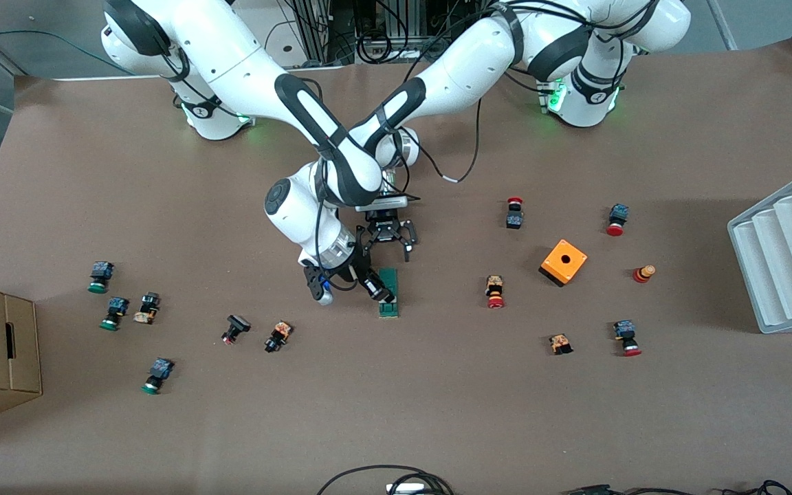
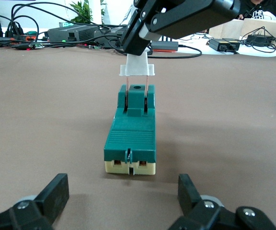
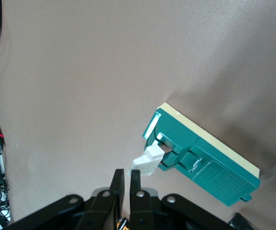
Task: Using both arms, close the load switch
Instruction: 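Push the white handle down toward the contacts with the right gripper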
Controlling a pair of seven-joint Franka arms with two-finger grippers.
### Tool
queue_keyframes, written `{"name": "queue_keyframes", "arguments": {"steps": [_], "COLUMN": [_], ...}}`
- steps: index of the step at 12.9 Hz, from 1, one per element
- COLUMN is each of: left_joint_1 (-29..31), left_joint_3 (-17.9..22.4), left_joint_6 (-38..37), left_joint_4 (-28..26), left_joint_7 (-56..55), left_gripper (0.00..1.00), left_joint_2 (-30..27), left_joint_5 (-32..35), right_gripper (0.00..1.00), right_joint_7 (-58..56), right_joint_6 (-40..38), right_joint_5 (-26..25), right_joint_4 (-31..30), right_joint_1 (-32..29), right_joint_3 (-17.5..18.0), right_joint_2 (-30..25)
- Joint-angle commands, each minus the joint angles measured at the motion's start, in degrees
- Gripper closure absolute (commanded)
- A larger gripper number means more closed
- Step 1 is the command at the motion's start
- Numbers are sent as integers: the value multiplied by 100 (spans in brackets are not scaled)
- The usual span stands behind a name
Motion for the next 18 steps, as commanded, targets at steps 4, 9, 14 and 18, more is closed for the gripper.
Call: {"name": "queue_keyframes", "arguments": {"steps": [4, 9, 14, 18], "left_joint_1": [-39, -39, -39, -39], "left_joint_3": [-18, -18, -18, -18], "left_joint_6": [304, 304, 304, 304], "left_joint_4": [385, 385, 376, 376], "left_joint_7": [-189, -189, -198, -198], "left_gripper": [0, 0, 0, 0], "left_joint_2": [476, 485, 485, 485], "left_joint_5": [77, 104, 104, 104], "right_gripper": [89, 89, 90, 90], "right_joint_7": [-189, -197, -197, -197], "right_joint_6": [-22, -22, -22, -22], "right_joint_5": [60, 33, 33, -10], "right_joint_4": [273, 422, 501, 537], "right_joint_1": [-107, -125, -178, -186], "right_joint_3": [5, 5, 5, 5], "right_joint_2": [237, 395, 439, 483]}}
